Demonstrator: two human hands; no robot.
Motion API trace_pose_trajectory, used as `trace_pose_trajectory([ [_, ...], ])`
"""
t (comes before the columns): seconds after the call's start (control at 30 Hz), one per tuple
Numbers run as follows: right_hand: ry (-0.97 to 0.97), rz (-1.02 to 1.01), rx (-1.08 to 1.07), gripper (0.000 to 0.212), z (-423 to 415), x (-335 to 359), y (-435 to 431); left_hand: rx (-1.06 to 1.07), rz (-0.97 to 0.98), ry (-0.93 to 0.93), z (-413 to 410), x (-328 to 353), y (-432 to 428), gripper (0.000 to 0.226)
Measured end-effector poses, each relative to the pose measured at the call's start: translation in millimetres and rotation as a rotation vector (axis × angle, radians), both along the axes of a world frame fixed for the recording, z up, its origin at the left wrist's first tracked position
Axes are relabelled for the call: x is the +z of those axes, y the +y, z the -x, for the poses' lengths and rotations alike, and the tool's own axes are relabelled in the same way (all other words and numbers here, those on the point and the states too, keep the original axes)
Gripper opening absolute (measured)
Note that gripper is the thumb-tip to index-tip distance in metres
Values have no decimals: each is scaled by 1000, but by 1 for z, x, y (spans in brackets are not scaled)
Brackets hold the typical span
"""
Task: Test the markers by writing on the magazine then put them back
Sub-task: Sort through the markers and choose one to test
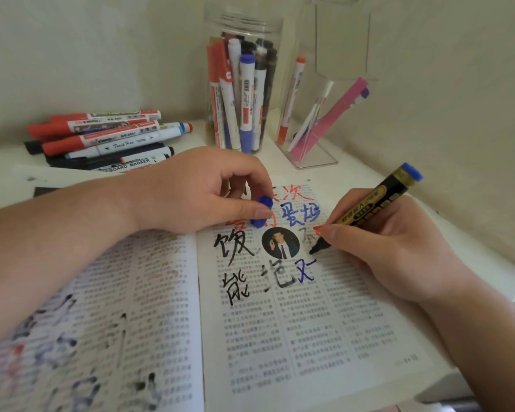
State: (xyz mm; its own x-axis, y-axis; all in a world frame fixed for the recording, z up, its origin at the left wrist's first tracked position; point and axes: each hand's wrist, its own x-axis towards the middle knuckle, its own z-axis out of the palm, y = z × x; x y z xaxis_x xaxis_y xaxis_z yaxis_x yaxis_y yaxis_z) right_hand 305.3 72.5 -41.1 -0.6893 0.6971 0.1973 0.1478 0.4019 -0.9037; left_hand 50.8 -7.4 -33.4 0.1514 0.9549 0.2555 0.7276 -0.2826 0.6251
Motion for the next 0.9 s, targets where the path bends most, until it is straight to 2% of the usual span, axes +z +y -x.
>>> trace_pose_trajectory([
  [0.17,-37,48,81,11,-2,0,-1,3,20,-16,1,0,0,36],
  [0.43,-22,48,89,10,-2,-2,0,22,48,-33,0,1,-1,32],
  [0.53,73,137,64,21,-1,2,8,45,71,-34,-1,2,-2,27],
  [0.6,96,118,94,31,7,15,15,64,75,-72,-1,1,-2,24],
  [0.7,122,43,170,8,35,46,24,119,70,-190,3,1,0,30],
  [0.77,63,-7,234,3,60,69,33,160,70,-216,7,1,2,44],
  [0.83,-20,-62,288,25,85,82,41,189,65,-211,10,2,3,57],
  [0.9,-12,-68,302,39,105,79,46,220,54,-226,13,3,3,68],
])
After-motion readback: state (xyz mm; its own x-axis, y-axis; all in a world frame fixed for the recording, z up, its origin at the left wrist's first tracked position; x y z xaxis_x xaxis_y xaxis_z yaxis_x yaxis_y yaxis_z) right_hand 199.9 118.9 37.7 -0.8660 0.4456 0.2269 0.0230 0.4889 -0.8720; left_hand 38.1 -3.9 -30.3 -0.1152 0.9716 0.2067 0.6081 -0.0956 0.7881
